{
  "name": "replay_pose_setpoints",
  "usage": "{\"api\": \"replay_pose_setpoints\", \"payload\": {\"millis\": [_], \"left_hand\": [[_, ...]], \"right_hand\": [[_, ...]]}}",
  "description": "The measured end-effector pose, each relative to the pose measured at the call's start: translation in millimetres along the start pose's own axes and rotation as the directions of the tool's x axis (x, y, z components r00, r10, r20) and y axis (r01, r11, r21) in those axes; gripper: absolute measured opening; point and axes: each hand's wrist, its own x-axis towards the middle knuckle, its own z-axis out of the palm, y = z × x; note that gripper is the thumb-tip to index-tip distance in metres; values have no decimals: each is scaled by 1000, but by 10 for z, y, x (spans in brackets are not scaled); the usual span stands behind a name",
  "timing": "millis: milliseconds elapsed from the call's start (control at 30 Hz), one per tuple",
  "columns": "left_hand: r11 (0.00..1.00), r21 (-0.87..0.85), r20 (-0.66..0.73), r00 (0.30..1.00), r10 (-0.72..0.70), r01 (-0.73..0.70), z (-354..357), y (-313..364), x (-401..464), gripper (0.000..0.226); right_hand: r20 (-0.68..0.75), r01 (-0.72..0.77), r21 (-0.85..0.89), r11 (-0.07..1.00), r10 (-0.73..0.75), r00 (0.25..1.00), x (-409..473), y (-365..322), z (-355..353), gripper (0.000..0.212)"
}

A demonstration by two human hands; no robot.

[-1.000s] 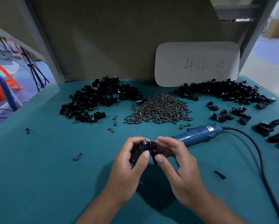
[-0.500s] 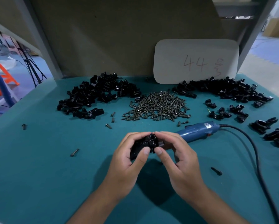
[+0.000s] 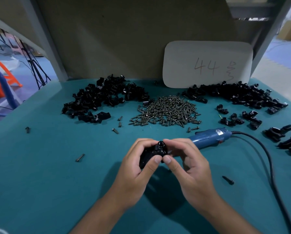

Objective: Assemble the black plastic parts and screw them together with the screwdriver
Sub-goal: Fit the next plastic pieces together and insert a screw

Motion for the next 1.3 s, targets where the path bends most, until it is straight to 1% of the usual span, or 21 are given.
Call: {"api": "replay_pose_setpoints", "payload": {"millis": [367, 533, 700, 767, 867, 933, 967, 1033, 1067, 1100, 1167, 1300], "left_hand": [[999, -42, -10, 1000, 8, -9, 6, -14, -8, 29], [1000, -13, -26, 999, 28, -28, 3, -15, -8, 27], [998, 44, -88, 995, 40, -36, 12, -40, -5, 21], [997, 67, -123, 992, 35, -27, 2, -56, -5, 21], [997, 79, -161, 987, 0, 13, -14, -85, 8, 22], [996, 84, -183, 983, -16, 32, -17, -95, 13, 26], [996, 86, -189, 982, -22, 39, -15, -93, 14, 28], [995, 84, -188, 981, -38, 55, -7, -77, 17, 26], [995, 82, -184, 982, -42, 57, -4, -70, 16, 24], [995, 86, -184, 982, -37, 53, -4, -69, 17, 24], [993, 116, -182, 983, -15, 36, -3, -79, 21, 23], [989, 142, -188, 982, 1, 27, -3, -111, 30, 25]], "right_hand": [[15, 6, -24, 1000, -5, 1000, 4, -10, -3, 25], [26, 1, -55, 998, 1, 1000, 2, 7, -1, 26], [65, -12, -138, 990, 21, 998, 33, -16, -21, 31], [28, -42, -165, 985, 47, 999, 100, -42, -81, 29], [-56, -114, -239, 964, 103, 993, 368, -2, -229, 18], [-21, -165, -401, 901, 171, 985, 674, 128, -359, 11], [28, -185, -517, 836, 232, 972, 851, 221, -429, 11], [107, -191, -731, 655, 386, 916, 1187, 432, -536, 16], [123, -186, -799, 572, 457, 881, 1318, 544, -557, 21], [128, -181, -841, 509, 512, 849, 1420, 649, -559, 25], [125, -167, -885, 434, 568, 814, 1545, 798, -520, 28], [132, -83, -937, 339, 563, 816, 1619, 924, -433, 19]]}}
